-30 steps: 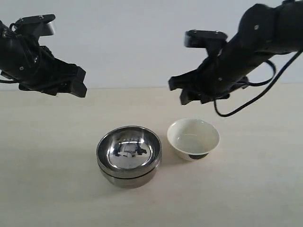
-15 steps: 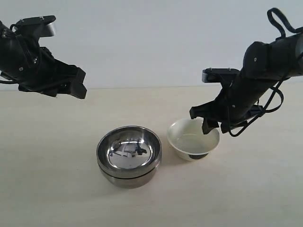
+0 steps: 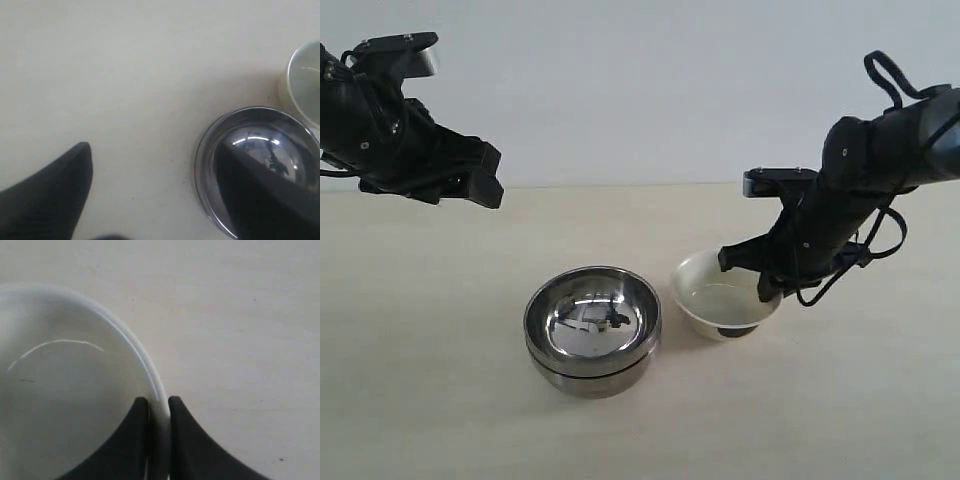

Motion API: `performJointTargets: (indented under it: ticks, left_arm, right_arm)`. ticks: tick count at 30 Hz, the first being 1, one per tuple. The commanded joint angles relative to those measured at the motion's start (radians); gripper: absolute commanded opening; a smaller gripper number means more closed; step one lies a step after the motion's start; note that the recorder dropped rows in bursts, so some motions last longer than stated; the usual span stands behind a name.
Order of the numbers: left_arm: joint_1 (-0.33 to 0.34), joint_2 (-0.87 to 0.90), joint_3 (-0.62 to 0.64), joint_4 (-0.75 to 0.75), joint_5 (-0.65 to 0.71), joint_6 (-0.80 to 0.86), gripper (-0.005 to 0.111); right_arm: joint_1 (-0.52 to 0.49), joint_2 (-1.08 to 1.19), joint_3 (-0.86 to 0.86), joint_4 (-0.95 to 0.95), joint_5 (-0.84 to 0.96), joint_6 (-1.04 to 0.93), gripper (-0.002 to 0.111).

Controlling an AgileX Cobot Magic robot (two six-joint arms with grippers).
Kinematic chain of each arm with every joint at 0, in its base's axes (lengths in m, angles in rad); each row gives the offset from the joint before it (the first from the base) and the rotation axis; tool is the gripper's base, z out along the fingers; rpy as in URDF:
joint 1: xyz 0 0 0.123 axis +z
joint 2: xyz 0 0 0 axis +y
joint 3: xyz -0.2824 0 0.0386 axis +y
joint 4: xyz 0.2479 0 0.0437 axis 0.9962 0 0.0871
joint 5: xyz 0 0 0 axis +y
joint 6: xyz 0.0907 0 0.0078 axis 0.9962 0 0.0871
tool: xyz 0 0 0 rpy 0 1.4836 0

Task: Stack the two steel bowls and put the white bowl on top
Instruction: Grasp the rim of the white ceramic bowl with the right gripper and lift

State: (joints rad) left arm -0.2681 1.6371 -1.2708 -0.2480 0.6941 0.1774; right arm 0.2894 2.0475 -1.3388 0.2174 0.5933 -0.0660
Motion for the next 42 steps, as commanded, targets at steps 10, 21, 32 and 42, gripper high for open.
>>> performJointTargets:
  ticks: [10,21,32,42]
  left_arm:
    - [0.004,-0.008,0.003,-0.006,-0.024,0.01,0.066]
    - [0.004,-0.008,0.003,-0.09,-0.028,0.008,0.066]
    - [0.004,-0.008,0.003,-0.111,-0.002,0.008,0.033]
    - [0.004,-0.008,0.003,-0.111,0.015,0.016,0.004]
  right_arm:
    - [-0.002,-0.053,0.001,0.016,-0.024,-0.016,0.0]
    - [-0.002,-0.226,0.001,0.073,0.01,-0.018,0.0]
    - [-0.002,-0.275,0.001,0.234,0.05,-0.128,0.0]
    - [0.0,-0.275,0.001,0.346,0.091,-0.207,0.0]
